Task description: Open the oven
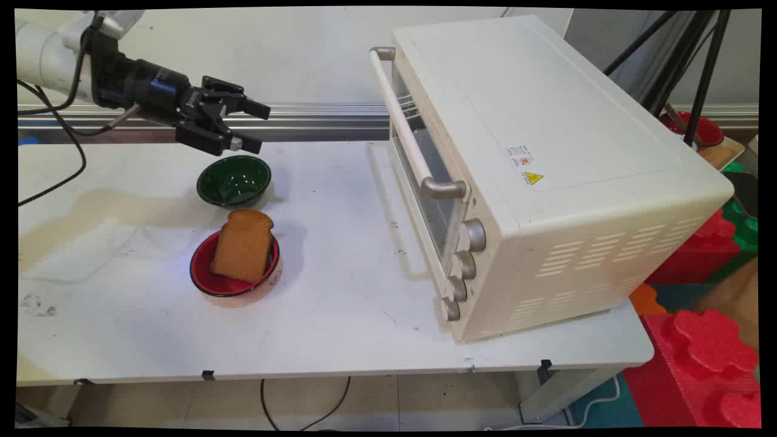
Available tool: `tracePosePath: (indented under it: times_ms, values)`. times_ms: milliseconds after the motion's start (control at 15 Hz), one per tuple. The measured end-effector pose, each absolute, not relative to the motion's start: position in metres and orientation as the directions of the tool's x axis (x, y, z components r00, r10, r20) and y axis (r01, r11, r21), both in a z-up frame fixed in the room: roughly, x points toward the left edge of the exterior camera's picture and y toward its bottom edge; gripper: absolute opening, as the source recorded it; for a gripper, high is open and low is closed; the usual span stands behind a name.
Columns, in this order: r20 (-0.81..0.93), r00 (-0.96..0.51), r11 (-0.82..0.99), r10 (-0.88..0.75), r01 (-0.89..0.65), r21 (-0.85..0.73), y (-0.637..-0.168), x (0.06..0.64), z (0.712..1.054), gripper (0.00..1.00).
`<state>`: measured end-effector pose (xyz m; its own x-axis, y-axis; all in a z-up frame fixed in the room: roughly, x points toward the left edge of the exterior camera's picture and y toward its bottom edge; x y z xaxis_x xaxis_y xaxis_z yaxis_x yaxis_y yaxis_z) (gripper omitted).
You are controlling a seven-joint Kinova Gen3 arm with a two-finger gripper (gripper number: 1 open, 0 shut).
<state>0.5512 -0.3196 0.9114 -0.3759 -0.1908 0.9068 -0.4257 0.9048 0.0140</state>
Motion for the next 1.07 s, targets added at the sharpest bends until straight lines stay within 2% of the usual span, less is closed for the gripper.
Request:
tracePosePath:
  times_ms: [400, 733, 1067]
  values:
    - [0.930, -0.326, 0.898, -0.168, -0.440, 0.009, -0.323, 0.541, 0.929, 1.00]
    - [0.956, -0.267, 0.894, -0.120, -0.448, -0.013, -0.344, 0.512, 0.953, 1.00]
    - [0.962, -0.255, 0.893, -0.100, -0.449, -0.026, -0.364, 0.485, 0.957, 1.00]
